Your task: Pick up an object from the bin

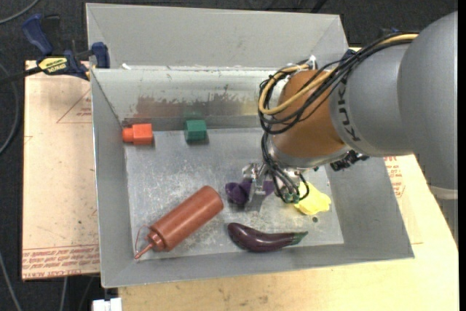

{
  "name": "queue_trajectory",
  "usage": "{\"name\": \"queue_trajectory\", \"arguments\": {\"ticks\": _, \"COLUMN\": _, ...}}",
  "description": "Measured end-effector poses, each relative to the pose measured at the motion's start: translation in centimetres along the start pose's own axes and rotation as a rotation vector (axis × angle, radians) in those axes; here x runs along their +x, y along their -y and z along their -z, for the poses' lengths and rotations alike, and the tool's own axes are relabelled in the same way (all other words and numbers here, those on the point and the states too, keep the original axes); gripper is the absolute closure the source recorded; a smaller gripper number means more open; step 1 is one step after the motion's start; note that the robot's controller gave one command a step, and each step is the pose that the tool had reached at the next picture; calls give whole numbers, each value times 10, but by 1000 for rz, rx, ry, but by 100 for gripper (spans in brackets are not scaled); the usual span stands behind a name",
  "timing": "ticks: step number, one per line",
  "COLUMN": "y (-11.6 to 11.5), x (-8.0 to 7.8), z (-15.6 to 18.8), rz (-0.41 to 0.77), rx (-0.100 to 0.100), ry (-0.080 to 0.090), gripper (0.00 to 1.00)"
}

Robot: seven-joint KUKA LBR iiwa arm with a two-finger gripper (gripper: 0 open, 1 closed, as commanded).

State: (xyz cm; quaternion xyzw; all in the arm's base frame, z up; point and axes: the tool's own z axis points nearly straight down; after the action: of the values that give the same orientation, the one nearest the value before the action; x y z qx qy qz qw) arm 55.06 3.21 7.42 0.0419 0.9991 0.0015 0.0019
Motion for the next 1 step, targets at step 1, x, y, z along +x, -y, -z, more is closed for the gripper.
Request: {"name": "queue_trajectory", "arguments": {"ticks": 1, "y": 0, "x": 2, "z": 19, "rz": 0, "rx": 1, "ry": -7, "gripper": 100}}
